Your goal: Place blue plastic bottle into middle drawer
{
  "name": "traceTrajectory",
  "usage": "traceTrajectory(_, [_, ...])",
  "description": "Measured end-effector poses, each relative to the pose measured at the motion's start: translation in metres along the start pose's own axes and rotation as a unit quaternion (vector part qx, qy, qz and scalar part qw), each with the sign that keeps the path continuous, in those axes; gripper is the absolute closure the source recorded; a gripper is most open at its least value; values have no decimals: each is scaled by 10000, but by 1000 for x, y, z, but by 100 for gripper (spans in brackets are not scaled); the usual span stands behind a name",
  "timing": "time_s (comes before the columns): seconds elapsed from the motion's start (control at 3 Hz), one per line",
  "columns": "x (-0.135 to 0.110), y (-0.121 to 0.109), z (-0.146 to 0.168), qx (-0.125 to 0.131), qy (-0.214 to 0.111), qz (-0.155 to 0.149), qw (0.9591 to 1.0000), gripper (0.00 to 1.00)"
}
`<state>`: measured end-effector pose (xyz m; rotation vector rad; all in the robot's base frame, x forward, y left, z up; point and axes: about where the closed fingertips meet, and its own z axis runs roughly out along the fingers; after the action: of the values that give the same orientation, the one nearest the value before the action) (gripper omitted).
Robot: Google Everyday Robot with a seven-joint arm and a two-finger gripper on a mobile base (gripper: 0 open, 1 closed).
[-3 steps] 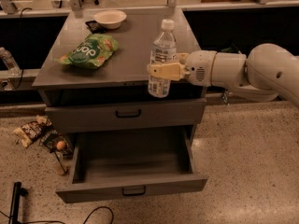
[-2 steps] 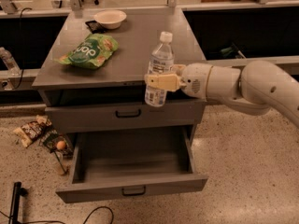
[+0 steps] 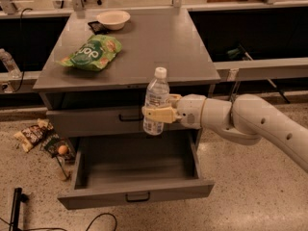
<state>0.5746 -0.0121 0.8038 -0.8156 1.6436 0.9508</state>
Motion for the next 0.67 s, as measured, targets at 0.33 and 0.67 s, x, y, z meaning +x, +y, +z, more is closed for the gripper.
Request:
traceTrajectory(0.33, [37, 1, 10, -83, 85, -25, 9999, 100])
traceTrajectory(0.67, [39, 1, 10, -92, 83, -15, 9999, 100])
